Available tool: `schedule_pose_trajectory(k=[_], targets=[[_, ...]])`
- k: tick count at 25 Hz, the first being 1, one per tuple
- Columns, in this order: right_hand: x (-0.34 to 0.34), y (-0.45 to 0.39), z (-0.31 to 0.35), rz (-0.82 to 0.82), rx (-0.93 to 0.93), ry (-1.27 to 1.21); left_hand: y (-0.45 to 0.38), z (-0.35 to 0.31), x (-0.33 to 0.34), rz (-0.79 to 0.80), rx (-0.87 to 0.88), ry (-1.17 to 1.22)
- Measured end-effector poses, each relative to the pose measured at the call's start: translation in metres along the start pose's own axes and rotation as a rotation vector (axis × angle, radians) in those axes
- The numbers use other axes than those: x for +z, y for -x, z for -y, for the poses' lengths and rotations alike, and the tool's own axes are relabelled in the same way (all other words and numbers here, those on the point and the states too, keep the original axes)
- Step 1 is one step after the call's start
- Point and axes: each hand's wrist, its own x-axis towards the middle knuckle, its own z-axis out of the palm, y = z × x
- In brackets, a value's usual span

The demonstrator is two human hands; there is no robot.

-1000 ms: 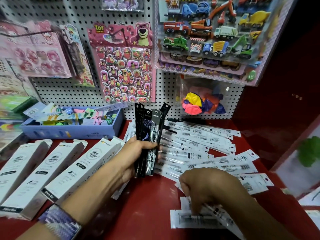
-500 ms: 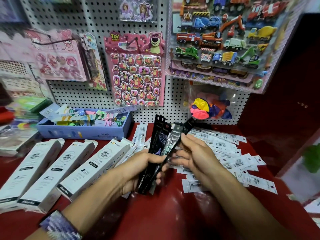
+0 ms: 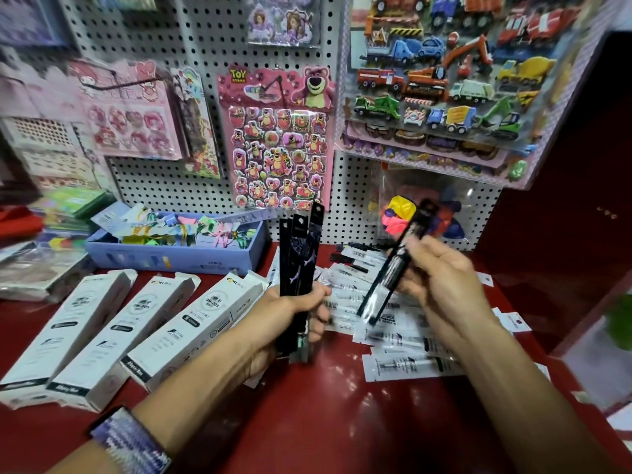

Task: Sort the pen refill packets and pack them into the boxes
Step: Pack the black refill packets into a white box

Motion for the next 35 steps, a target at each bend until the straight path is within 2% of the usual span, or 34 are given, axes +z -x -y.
schedule_pose_trajectory(k=[1,3,5,6,8,12,16,21,24,26,29,32,35], targets=[[0.004,0.004,-0.006,0.127,0.082,0.078,-0.001,0.000,0.001,-0.029,0.009,0.007],[0.014,0.010,-0.024,0.279,0.138,0.247,0.000,0.000,0.002,0.053,-0.017,0.016],[0.023,0.012,-0.039,0.260,0.088,0.285,0.003,0.002,0.005,0.168,-0.018,0.032],[0.026,0.012,-0.043,0.232,0.052,0.262,0.004,0.004,0.006,0.176,0.015,0.036],[0.028,0.013,-0.042,0.213,-0.020,0.231,0.001,0.007,0.008,0.111,0.101,0.018],[0.031,0.016,-0.033,0.311,-0.088,0.252,-0.004,0.003,0.003,-0.006,0.269,-0.020],[0.037,0.021,-0.034,0.427,-0.067,0.312,0.002,0.011,0.004,0.161,0.398,-0.231],[0.036,0.022,-0.028,0.340,-0.097,0.230,-0.009,0.017,0.005,0.067,0.490,-0.208],[0.034,0.019,-0.032,0.192,-0.069,0.295,-0.012,0.034,0.000,0.165,0.337,-0.406],[0.027,0.012,-0.035,0.174,0.022,0.388,-0.016,0.045,-0.001,0.166,0.277,-0.545],[0.020,0.008,-0.034,0.387,0.161,0.479,-0.018,0.035,0.001,0.153,0.339,-0.428],[0.023,0.014,-0.031,0.617,0.014,0.456,-0.014,0.022,0.001,0.263,0.337,-0.439],[0.024,0.016,-0.028,0.669,-0.046,0.373,-0.013,0.019,0.001,0.269,0.385,-0.410]])
